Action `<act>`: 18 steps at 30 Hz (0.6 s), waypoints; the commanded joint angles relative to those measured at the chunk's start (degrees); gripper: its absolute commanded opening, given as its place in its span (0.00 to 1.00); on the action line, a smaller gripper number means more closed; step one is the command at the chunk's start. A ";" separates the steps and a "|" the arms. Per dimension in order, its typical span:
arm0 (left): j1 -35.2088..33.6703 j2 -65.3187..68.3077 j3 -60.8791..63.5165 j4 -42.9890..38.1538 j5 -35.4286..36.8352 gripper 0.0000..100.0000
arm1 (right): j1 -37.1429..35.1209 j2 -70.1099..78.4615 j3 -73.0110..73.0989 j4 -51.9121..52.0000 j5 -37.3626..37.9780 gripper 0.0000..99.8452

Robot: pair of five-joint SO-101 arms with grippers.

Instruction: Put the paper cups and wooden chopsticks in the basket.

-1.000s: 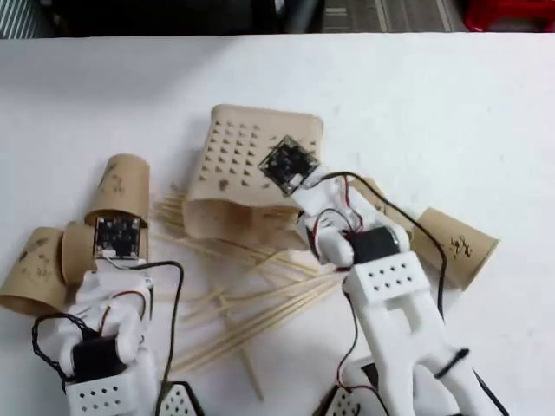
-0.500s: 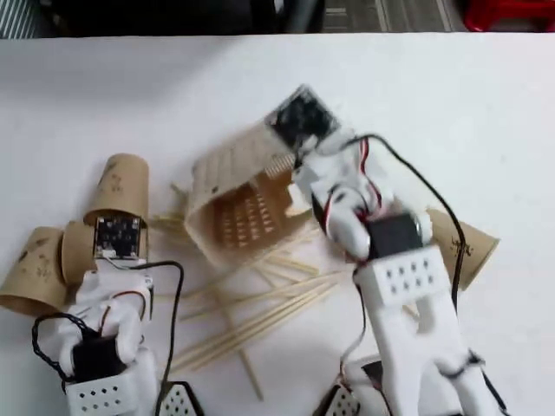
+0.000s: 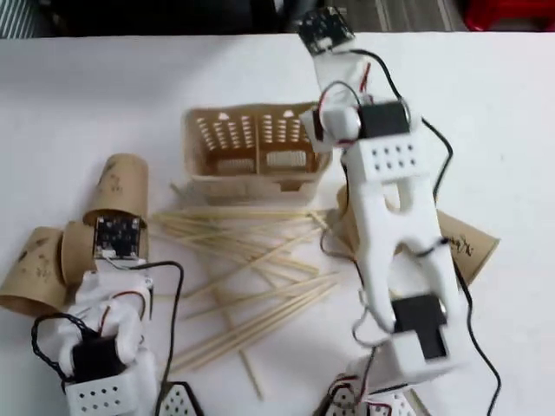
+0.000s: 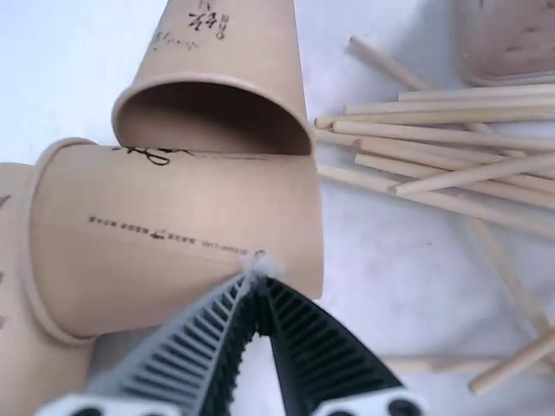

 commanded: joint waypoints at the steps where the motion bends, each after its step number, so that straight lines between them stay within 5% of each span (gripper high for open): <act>1: -0.57 -0.22 -1.32 -1.14 -0.26 0.02 | 1.10 5.67 -13.19 5.49 -1.67 0.02; 9: -0.57 -0.22 -1.32 -1.14 -0.26 0.02 | 1.71 14.11 -38.15 20.88 -1.49 0.24; 13: -0.57 -0.22 -1.32 -1.14 -0.26 0.02 | 2.59 13.58 -43.69 23.60 -0.88 0.25; 18: -0.57 -0.22 -1.32 -1.14 -0.26 0.02 | 5.85 8.48 -36.66 23.78 11.08 0.24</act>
